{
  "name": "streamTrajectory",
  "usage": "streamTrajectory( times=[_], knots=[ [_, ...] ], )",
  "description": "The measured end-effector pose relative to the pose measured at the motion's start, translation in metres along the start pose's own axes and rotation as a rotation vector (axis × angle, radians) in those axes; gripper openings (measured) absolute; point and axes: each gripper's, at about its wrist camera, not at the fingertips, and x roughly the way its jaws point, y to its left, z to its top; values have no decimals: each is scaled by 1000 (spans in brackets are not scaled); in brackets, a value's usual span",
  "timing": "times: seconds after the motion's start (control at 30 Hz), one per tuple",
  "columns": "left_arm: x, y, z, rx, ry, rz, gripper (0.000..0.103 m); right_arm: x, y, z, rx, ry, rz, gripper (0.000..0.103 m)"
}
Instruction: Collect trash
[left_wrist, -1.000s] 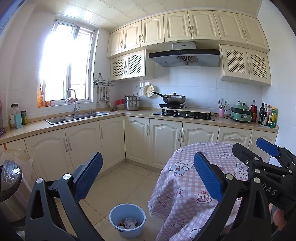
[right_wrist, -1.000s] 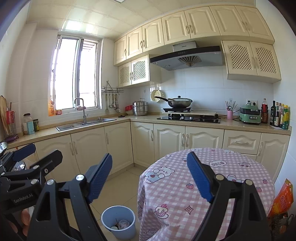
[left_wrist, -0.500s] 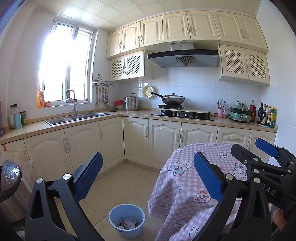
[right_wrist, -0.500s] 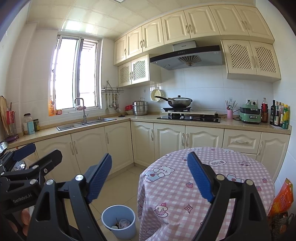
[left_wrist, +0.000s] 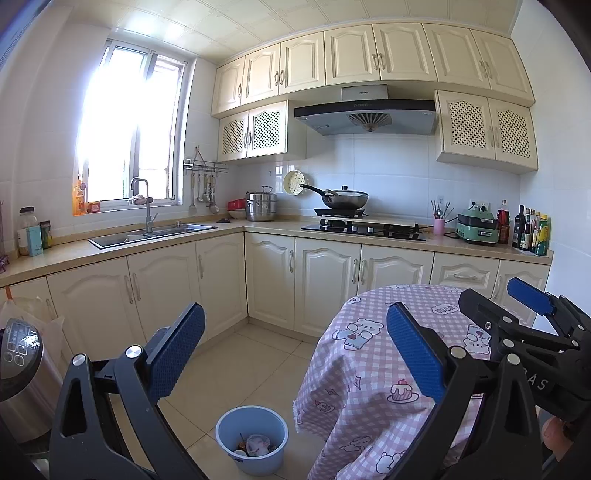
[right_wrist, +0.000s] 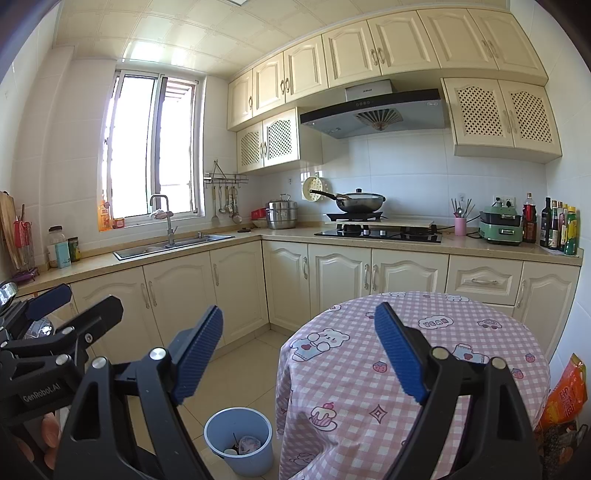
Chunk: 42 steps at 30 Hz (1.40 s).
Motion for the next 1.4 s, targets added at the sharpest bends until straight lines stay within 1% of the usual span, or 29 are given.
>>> streamTrajectory(
  times=[1.4],
  knots=[
    [1, 0, 1, 0, 5, 0, 95, 3, 4, -3, -4, 2, 11, 84]
  ],
)
